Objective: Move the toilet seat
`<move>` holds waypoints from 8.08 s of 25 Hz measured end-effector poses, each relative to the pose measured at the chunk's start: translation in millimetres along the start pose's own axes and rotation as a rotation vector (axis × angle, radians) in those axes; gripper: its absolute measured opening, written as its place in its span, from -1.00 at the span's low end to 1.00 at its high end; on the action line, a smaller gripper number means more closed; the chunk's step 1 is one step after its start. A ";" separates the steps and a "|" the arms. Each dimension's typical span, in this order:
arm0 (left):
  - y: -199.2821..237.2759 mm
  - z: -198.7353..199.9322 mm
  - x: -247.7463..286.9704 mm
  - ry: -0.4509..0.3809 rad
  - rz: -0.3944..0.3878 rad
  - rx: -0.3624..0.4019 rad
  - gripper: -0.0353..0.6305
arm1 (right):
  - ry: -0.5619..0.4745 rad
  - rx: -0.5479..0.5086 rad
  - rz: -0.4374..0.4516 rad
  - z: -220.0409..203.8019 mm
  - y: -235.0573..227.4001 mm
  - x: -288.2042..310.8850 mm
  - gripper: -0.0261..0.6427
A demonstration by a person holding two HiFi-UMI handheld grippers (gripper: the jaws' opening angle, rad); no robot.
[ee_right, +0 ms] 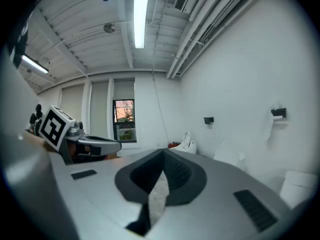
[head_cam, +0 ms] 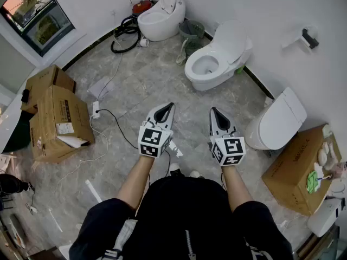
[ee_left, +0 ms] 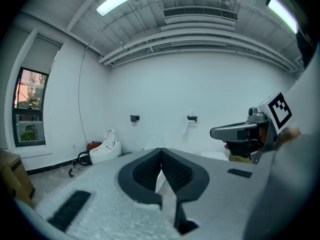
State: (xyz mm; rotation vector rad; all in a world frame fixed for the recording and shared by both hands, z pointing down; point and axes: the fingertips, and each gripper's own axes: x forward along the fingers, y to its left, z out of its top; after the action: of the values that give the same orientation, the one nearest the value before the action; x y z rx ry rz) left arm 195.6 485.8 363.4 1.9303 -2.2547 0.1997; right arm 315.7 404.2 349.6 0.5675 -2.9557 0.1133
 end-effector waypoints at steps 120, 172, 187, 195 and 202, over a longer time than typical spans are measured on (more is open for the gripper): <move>286.7 -215.5 714.0 0.504 -0.826 0.099 -0.87 | 0.251 0.596 -0.797 -244.4 -336.2 545.7 -0.91; 281.2 -498.4 691.7 1.111 -0.439 -0.774 -0.47 | 0.162 1.743 -0.939 -568.9 -307.4 547.7 -0.35; 268.0 -347.6 700.7 0.975 -0.444 -0.944 -0.47 | -0.055 1.818 -0.757 -423.7 -337.9 530.8 -0.51; 251.4 -258.1 737.2 0.842 -0.414 -0.921 -0.38 | -0.123 1.802 -0.699 -340.8 -387.7 528.5 -0.51; 236.5 -196.4 773.2 0.736 -0.495 -0.859 -0.30 | -0.230 1.703 -0.621 -281.1 -434.1 534.3 -0.47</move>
State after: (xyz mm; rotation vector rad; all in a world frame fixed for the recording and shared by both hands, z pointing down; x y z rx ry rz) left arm -146.3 -183.3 721.1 1.4949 -1.0743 -0.1059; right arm 17.4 -164.7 724.3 1.5398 -1.8837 2.5397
